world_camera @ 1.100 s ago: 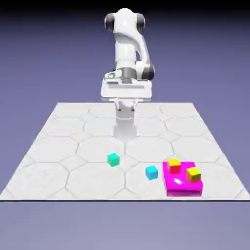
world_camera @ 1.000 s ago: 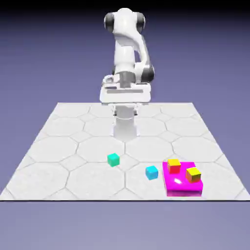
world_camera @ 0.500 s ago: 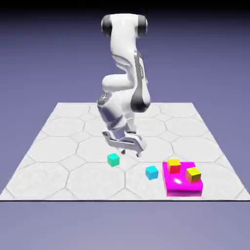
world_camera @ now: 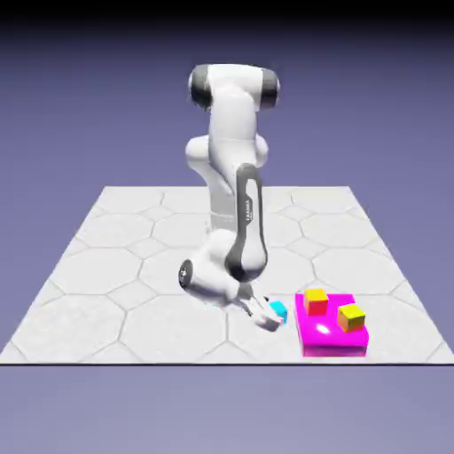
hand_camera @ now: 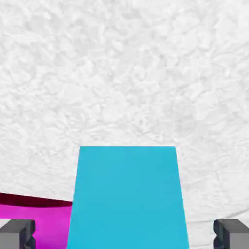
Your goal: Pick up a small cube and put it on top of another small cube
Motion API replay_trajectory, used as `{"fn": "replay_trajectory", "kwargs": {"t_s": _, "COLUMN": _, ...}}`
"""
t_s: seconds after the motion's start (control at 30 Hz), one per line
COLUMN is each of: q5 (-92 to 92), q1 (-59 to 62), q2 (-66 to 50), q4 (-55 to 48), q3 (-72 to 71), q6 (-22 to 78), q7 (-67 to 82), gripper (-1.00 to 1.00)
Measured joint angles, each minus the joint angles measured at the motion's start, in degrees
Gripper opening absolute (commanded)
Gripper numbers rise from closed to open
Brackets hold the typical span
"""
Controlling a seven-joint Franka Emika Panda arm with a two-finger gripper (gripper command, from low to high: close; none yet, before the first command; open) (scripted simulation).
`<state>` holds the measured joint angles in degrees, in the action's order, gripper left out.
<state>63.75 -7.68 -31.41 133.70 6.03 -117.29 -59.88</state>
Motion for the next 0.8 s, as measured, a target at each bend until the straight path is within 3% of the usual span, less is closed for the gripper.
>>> {"fn": "replay_trajectory", "kwargs": {"t_s": 0.2, "q5": -8.7, "q1": 0.9, "q2": 10.0, "q4": -3.5, "q3": 5.0, "q6": 6.1, "q7": -6.3, "gripper": -1.00}}
{"fn": "replay_trajectory", "kwargs": {"t_s": 0.8, "q5": -53.6, "q1": -3.5, "q2": 4.5, "q4": -29.5, "q3": -14.0, "q6": 28.0, "q7": 5.4, "gripper": -1.00}}
